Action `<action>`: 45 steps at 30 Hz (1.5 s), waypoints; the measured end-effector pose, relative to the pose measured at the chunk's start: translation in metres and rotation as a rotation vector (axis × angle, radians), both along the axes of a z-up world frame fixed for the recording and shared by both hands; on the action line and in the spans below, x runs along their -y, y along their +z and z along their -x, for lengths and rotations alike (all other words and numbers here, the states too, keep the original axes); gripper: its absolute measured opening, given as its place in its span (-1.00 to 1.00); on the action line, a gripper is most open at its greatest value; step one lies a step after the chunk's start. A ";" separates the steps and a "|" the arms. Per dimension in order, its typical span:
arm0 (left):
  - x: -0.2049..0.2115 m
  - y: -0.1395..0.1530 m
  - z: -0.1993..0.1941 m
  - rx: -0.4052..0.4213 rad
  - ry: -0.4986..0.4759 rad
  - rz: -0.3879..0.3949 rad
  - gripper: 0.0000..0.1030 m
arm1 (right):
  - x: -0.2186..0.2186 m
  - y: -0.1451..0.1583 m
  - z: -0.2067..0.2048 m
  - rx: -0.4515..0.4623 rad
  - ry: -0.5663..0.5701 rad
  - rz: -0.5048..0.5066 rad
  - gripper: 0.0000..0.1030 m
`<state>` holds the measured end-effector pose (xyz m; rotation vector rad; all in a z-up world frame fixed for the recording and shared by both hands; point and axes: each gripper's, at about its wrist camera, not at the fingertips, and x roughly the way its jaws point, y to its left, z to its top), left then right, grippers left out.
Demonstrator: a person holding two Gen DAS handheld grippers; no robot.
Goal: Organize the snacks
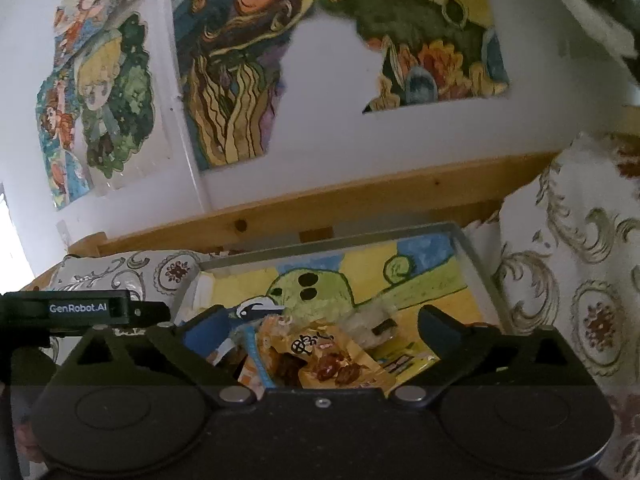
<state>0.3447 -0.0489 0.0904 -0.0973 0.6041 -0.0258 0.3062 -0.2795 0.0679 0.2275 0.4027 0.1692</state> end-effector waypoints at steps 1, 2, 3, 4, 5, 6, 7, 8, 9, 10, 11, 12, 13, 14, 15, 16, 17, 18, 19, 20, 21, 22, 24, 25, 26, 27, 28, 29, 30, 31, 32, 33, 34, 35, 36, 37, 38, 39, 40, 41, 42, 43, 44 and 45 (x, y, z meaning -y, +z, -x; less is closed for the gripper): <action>-0.001 0.001 0.004 0.010 -0.001 0.000 0.99 | 0.000 0.002 0.004 0.008 -0.005 0.008 0.98; -0.001 0.001 0.009 0.022 0.001 0.002 0.99 | 0.000 0.004 0.007 0.013 -0.009 0.015 0.98; -0.001 0.002 0.013 0.030 0.004 0.003 0.99 | 0.001 0.006 0.010 0.018 -0.013 0.022 0.98; -0.001 0.002 0.018 0.037 0.008 0.006 0.99 | 0.001 0.008 0.014 0.024 -0.018 0.028 0.98; -0.001 0.003 0.022 0.042 0.011 0.009 0.99 | 0.002 0.010 0.018 0.029 -0.022 0.032 0.98; -0.002 0.003 0.026 0.047 0.014 0.012 0.99 | 0.003 0.012 0.022 0.032 -0.028 0.036 0.98; -0.002 0.004 0.030 0.052 0.018 0.012 0.99 | 0.004 0.014 0.026 0.035 -0.036 0.042 0.99; -0.003 0.005 0.035 0.058 0.023 0.014 0.99 | 0.005 0.015 0.030 0.040 -0.043 0.049 0.99; -0.003 0.005 0.039 0.065 0.028 0.018 0.99 | 0.005 0.016 0.034 0.044 -0.047 0.056 0.99; -0.004 0.006 0.044 0.072 0.032 0.020 0.99 | 0.006 0.018 0.039 0.048 -0.051 0.064 0.99; -0.004 0.007 0.049 0.078 0.037 0.020 0.99 | 0.007 0.019 0.043 0.051 -0.056 0.071 0.99; -0.005 0.007 0.053 0.083 0.039 0.017 0.99 | 0.007 0.019 0.047 0.054 -0.061 0.077 0.99; -0.005 0.008 0.058 0.090 0.038 0.011 0.99 | 0.007 0.020 0.053 0.059 -0.068 0.084 0.99; -0.006 0.009 0.064 0.098 0.037 0.004 0.99 | 0.007 0.021 0.058 0.066 -0.069 0.093 0.99; -0.006 0.009 0.069 0.105 0.036 -0.001 0.99 | 0.006 0.022 0.063 0.074 -0.067 0.103 0.99; -0.006 0.010 0.075 0.115 0.038 -0.007 0.99 | 0.004 0.023 0.069 0.084 -0.065 0.115 0.99; -0.007 0.010 0.081 0.123 0.043 -0.008 0.99 | 0.003 0.025 0.074 0.091 -0.065 0.125 0.99; -0.008 0.010 0.085 0.129 0.049 -0.006 0.99 | 0.001 0.026 0.080 0.098 -0.063 0.136 0.99; -0.009 0.010 0.092 0.137 0.053 -0.001 0.99 | -0.001 0.027 0.085 0.106 -0.058 0.146 0.99; -0.010 0.010 0.097 0.141 0.056 0.002 0.99 | -0.003 0.029 0.091 0.114 -0.052 0.157 0.99; -0.012 0.011 0.101 0.142 0.057 0.004 0.99 | -0.004 0.030 0.096 0.120 -0.047 0.165 0.99; -0.013 0.011 0.106 0.142 0.059 0.005 0.99 | -0.006 0.031 0.101 0.125 -0.040 0.173 0.99; -0.017 0.012 0.115 0.147 0.066 0.003 0.99 | -0.009 0.033 0.110 0.133 -0.028 0.181 0.99; -0.018 0.013 0.119 0.149 0.069 0.000 0.99 | -0.011 0.035 0.114 0.136 -0.026 0.183 0.99; -0.020 0.014 0.124 0.156 0.075 -0.003 0.99 | -0.011 0.037 0.119 0.139 -0.024 0.183 0.99; -0.022 0.015 0.129 0.163 0.078 -0.005 0.99 | -0.011 0.038 0.123 0.145 -0.024 0.180 0.99; -0.024 0.017 0.134 0.170 0.082 -0.009 0.99 | -0.012 0.040 0.128 0.149 -0.025 0.177 0.99; -0.025 0.019 0.137 0.174 0.083 -0.012 0.99 | -0.012 0.041 0.132 0.149 -0.026 0.173 0.99; -0.027 0.020 0.143 0.182 0.086 -0.016 0.99 | -0.012 0.041 0.136 0.149 -0.027 0.170 0.99; -0.028 0.021 0.147 0.188 0.089 -0.020 0.99 | -0.012 0.042 0.139 0.148 -0.028 0.168 0.99; -0.029 0.021 0.152 0.191 0.094 -0.023 0.99 | -0.011 0.041 0.142 0.146 -0.030 0.170 0.99; -0.030 0.020 0.156 0.190 0.099 -0.024 0.99 | -0.011 0.041 0.146 0.143 -0.033 0.174 0.99; -0.031 0.019 0.162 0.188 0.103 -0.021 0.99 | -0.011 0.040 0.150 0.140 -0.036 0.177 0.99; -0.033 0.018 0.167 0.186 0.106 -0.019 0.99 | -0.011 0.039 0.154 0.137 -0.036 0.183 0.99; -0.034 0.017 0.171 0.185 0.109 -0.017 0.99 | -0.011 0.038 0.159 0.135 -0.035 0.188 0.99; -0.035 0.015 0.176 0.180 0.114 -0.019 0.99 | -0.011 0.036 0.163 0.130 -0.036 0.193 0.99; -0.036 0.012 0.181 0.175 0.119 -0.022 0.99 | -0.011 0.034 0.167 0.124 -0.036 0.196 0.99; -0.037 0.011 0.184 0.170 0.126 -0.024 0.99 | -0.011 0.032 0.171 0.121 -0.035 0.199 0.99; -0.038 0.008 0.188 0.162 0.135 -0.025 0.99 | -0.010 0.030 0.175 0.117 -0.036 0.200 0.99; -0.039 0.006 0.191 0.156 0.139 -0.023 0.99 | -0.010 0.028 0.178 0.110 -0.037 0.200 0.99; -0.040 0.003 0.195 0.148 0.142 -0.023 0.99 | -0.010 0.026 0.182 0.104 -0.036 0.200 0.99; -0.040 0.001 0.197 0.143 0.145 -0.026 0.99 | -0.010 0.024 0.185 0.102 -0.035 0.198 0.99; -0.040 -0.001 0.201 0.141 0.148 -0.031 0.99 | -0.010 0.023 0.188 0.102 -0.036 0.197 0.99; -0.041 -0.004 0.204 0.141 0.151 -0.037 0.99 | -0.009 0.021 0.191 0.099 -0.034 0.197 0.99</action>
